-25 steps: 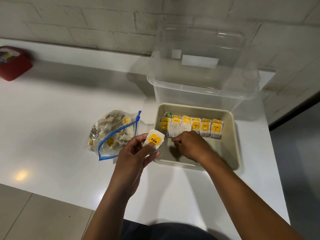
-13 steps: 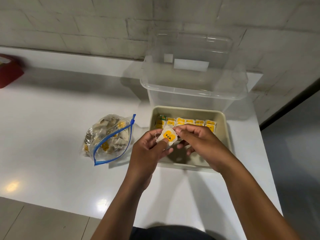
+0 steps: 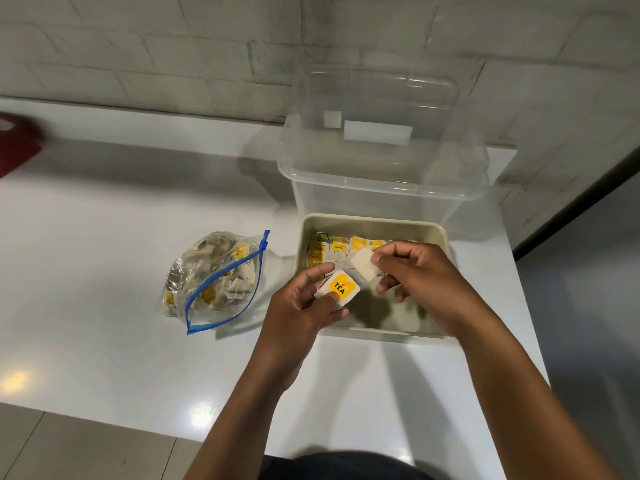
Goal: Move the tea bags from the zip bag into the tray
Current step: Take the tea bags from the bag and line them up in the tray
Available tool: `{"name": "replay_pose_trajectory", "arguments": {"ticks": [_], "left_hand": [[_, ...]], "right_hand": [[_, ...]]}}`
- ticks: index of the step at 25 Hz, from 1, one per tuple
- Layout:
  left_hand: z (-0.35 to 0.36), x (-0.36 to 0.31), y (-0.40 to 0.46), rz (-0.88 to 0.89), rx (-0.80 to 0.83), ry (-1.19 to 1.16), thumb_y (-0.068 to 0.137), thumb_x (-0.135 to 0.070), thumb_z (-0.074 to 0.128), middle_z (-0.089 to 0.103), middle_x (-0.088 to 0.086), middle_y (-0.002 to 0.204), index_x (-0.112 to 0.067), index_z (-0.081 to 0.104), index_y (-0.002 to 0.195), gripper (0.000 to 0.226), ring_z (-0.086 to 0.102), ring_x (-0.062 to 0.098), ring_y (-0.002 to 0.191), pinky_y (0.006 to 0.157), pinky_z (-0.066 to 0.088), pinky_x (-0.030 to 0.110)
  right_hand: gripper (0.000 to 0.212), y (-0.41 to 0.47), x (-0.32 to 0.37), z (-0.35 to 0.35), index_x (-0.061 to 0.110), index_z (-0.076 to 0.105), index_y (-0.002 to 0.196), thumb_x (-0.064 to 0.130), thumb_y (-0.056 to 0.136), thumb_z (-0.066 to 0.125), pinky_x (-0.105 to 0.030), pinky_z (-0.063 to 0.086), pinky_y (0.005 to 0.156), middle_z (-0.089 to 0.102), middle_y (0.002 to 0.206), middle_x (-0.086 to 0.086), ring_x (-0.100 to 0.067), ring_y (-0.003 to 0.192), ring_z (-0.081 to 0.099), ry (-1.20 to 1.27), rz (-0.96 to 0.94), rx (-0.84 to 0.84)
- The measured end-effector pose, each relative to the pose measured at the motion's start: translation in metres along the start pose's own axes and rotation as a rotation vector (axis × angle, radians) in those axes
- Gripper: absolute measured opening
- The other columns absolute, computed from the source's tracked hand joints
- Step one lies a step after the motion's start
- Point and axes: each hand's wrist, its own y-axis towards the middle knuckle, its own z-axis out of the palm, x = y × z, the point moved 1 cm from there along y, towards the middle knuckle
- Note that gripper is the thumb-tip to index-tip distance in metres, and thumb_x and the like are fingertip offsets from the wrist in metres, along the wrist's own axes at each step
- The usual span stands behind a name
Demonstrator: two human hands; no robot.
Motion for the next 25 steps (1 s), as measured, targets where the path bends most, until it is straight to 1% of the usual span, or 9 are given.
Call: {"name": "replay_pose_trajectory", "arguments": {"ticks": [3, 5, 8, 11, 13, 16, 19, 22, 25], "left_hand": [[-0.009, 0.004, -0.001, -0.006, -0.046, 0.001, 0.093, 0.005, 0.058, 0.074, 0.007, 0.110, -0.014, 0.066, 0.118, 0.032, 0.070, 0.021, 0.098, 0.081, 0.059, 0.035], [-0.013, 0.005, -0.002, -0.014, -0.070, -0.009, 0.093, 0.004, 0.059, 0.074, 0.008, 0.110, -0.013, 0.067, 0.116, 0.030, 0.070, 0.024, 0.098, 0.080, 0.059, 0.035], [-0.016, 0.006, -0.001, -0.019, -0.069, -0.003, 0.093, 0.004, 0.060, 0.073, 0.010, 0.111, -0.012, 0.067, 0.116, 0.029, 0.070, 0.027, 0.100, 0.079, 0.058, 0.033], [-0.015, 0.007, -0.001, -0.018, -0.058, 0.004, 0.093, 0.004, 0.060, 0.073, 0.010, 0.110, -0.011, 0.067, 0.116, 0.029, 0.070, 0.026, 0.099, 0.079, 0.058, 0.032], [-0.016, 0.006, -0.001, -0.017, -0.060, 0.006, 0.093, 0.004, 0.059, 0.074, 0.010, 0.110, -0.011, 0.067, 0.116, 0.028, 0.070, 0.025, 0.099, 0.079, 0.059, 0.032], [-0.017, 0.008, 0.000, -0.008, -0.058, -0.004, 0.093, 0.005, 0.058, 0.074, 0.009, 0.109, -0.011, 0.067, 0.115, 0.028, 0.070, 0.025, 0.098, 0.081, 0.060, 0.032], [-0.016, 0.008, 0.000, -0.013, -0.054, 0.002, 0.093, 0.003, 0.059, 0.074, 0.007, 0.109, -0.011, 0.067, 0.116, 0.028, 0.070, 0.025, 0.100, 0.082, 0.060, 0.033], [-0.016, 0.008, 0.000, -0.015, -0.055, 0.005, 0.093, 0.002, 0.060, 0.075, 0.005, 0.109, -0.012, 0.066, 0.116, 0.028, 0.071, 0.025, 0.101, 0.083, 0.059, 0.035], [-0.017, 0.009, 0.000, -0.023, -0.049, 0.013, 0.093, 0.001, 0.061, 0.075, 0.005, 0.109, -0.013, 0.067, 0.116, 0.028, 0.071, 0.024, 0.101, 0.083, 0.059, 0.035]], "right_hand": [[0.010, 0.007, -0.005, -0.018, 0.018, 0.072, 0.090, 0.017, 0.093, 0.063, -0.022, 0.041, 0.048, 0.067, 0.070, 0.001, -0.011, 0.056, 0.058, -0.109, -0.021, -0.125], [0.009, 0.012, -0.012, -0.028, 0.022, 0.071, 0.091, 0.016, 0.091, 0.064, -0.026, 0.044, 0.051, 0.069, 0.069, 0.002, -0.012, 0.056, 0.060, -0.201, -0.032, -0.169], [0.017, 0.020, -0.024, -0.031, 0.031, 0.068, 0.094, 0.017, 0.087, 0.062, -0.032, 0.051, 0.058, 0.069, 0.069, 0.001, -0.016, 0.062, 0.065, -0.385, -0.047, -0.211], [0.019, 0.024, -0.036, -0.029, 0.031, 0.072, 0.084, 0.018, 0.088, 0.058, -0.026, 0.047, 0.058, 0.070, 0.068, 0.004, -0.010, 0.060, 0.064, -0.461, -0.032, -0.242], [0.022, 0.026, -0.041, -0.026, 0.029, 0.075, 0.086, 0.018, 0.089, 0.056, -0.022, 0.047, 0.059, 0.073, 0.072, 0.006, -0.005, 0.061, 0.065, -0.482, 0.013, -0.213], [0.025, 0.030, -0.046, -0.022, 0.027, 0.076, 0.087, 0.014, 0.086, 0.054, -0.027, 0.055, 0.074, 0.075, 0.081, 0.007, -0.011, 0.079, 0.069, -0.610, -0.019, -0.174], [0.024, 0.034, -0.043, -0.022, 0.023, 0.074, 0.075, 0.013, 0.084, 0.054, -0.023, 0.051, 0.070, 0.074, 0.072, 0.010, 0.000, 0.073, 0.066, -0.729, -0.035, -0.149], [0.021, 0.048, -0.042, -0.018, 0.024, 0.075, 0.070, 0.016, 0.082, 0.060, -0.031, 0.056, 0.074, 0.071, 0.079, 0.008, -0.014, 0.078, 0.067, -0.841, -0.038, -0.095], [0.017, 0.066, -0.043, -0.012, 0.024, 0.074, 0.069, 0.016, 0.080, 0.066, -0.031, 0.056, 0.073, 0.071, 0.078, 0.006, -0.016, 0.079, 0.066, -0.895, -0.015, -0.026]]}}
